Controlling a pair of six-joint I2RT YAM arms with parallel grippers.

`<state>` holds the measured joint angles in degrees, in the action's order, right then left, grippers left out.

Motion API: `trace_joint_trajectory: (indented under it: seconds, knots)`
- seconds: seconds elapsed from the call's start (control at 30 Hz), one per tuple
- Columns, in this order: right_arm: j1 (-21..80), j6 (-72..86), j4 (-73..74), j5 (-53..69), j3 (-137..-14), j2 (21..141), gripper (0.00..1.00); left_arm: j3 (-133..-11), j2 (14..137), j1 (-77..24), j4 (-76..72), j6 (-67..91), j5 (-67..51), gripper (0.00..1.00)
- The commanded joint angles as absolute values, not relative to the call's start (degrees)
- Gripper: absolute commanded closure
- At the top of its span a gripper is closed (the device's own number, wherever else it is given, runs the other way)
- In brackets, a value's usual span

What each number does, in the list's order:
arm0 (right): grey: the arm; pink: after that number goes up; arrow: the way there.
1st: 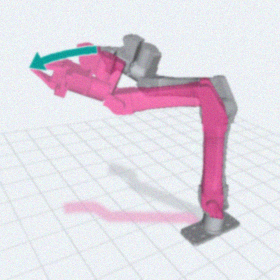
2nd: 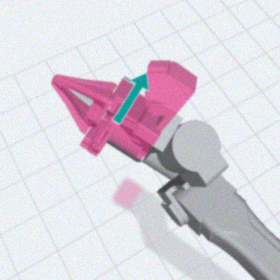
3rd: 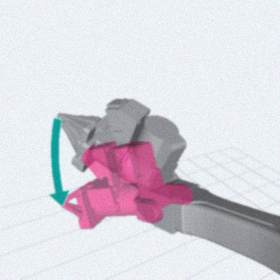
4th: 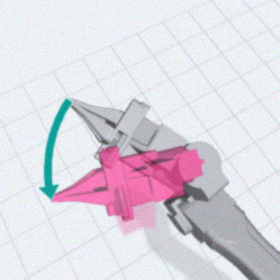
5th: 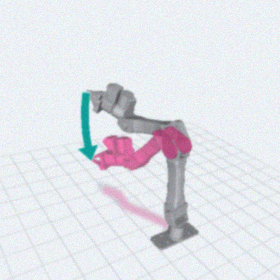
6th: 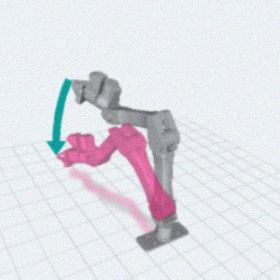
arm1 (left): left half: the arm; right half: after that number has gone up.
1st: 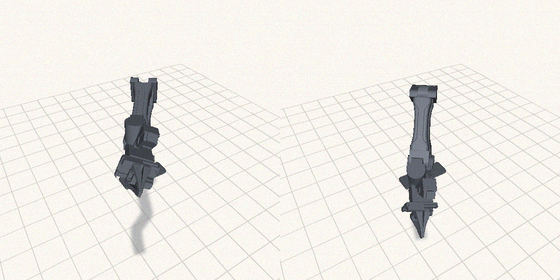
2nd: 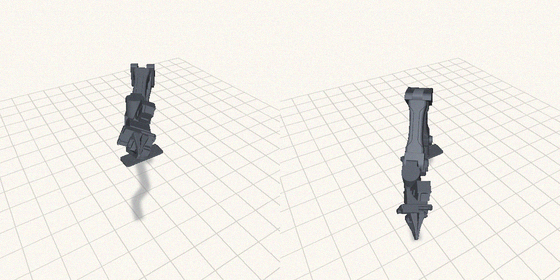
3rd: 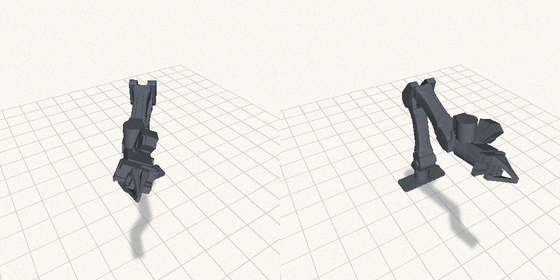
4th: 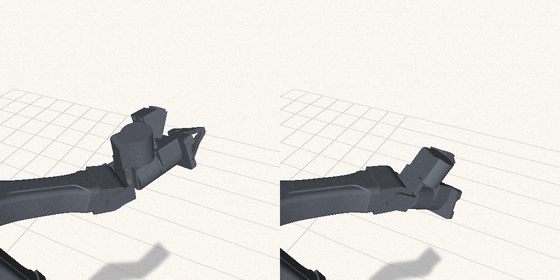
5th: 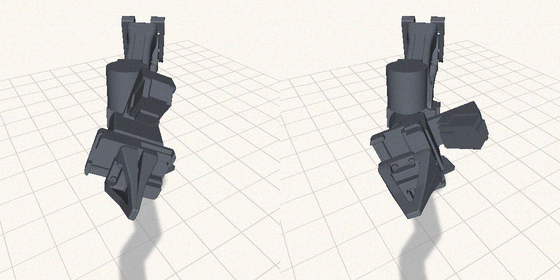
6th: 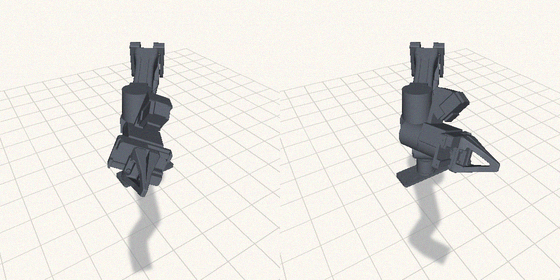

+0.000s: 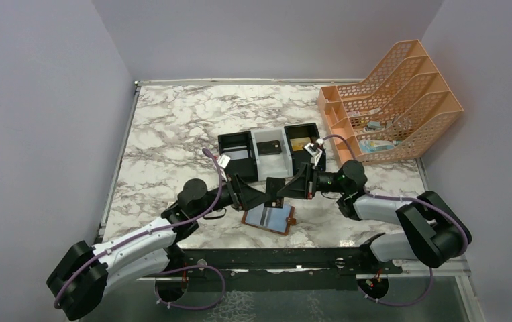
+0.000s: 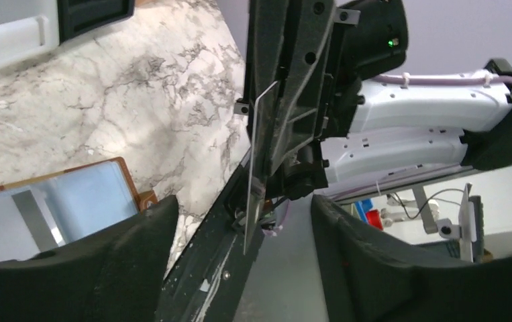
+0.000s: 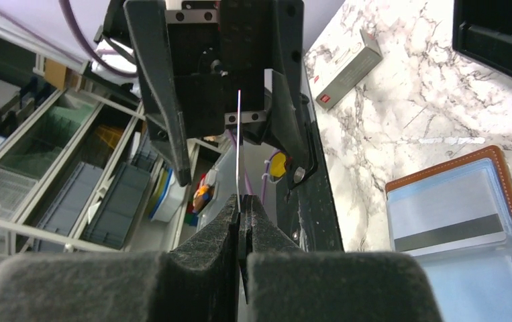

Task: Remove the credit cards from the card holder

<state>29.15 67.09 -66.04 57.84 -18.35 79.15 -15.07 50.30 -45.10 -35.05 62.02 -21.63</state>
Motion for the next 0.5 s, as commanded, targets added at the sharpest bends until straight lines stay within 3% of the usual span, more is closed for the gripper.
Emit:
trace_joint_trajectory:
  seconds: [0.0, 0.1, 0.27, 0.47]
  knots:
    - [28.38, 59.40, -53.83, 52.00, -19.04, 74.21, 0.99, -16.65, 47.96, -44.66, -25.20, 58.03, -17.22, 0.17]
    - [28.07, 51.49, -39.52, 46.14, -21.40, 69.77, 0.99, -21.06, 46.22, -44.56, -10.17, 52.41, -11.20, 0.01]
    - [28.10, 38.77, -17.76, 30.55, -27.14, 63.53, 0.99, -28.44, 44.92, -44.45, 10.57, 46.22, 0.64, 0.01]
    - [28.11, 26.97, -7.76, 18.72, -34.64, 62.96, 0.99, -34.83, 47.70, -44.37, 23.16, 42.44, 9.72, 0.01]
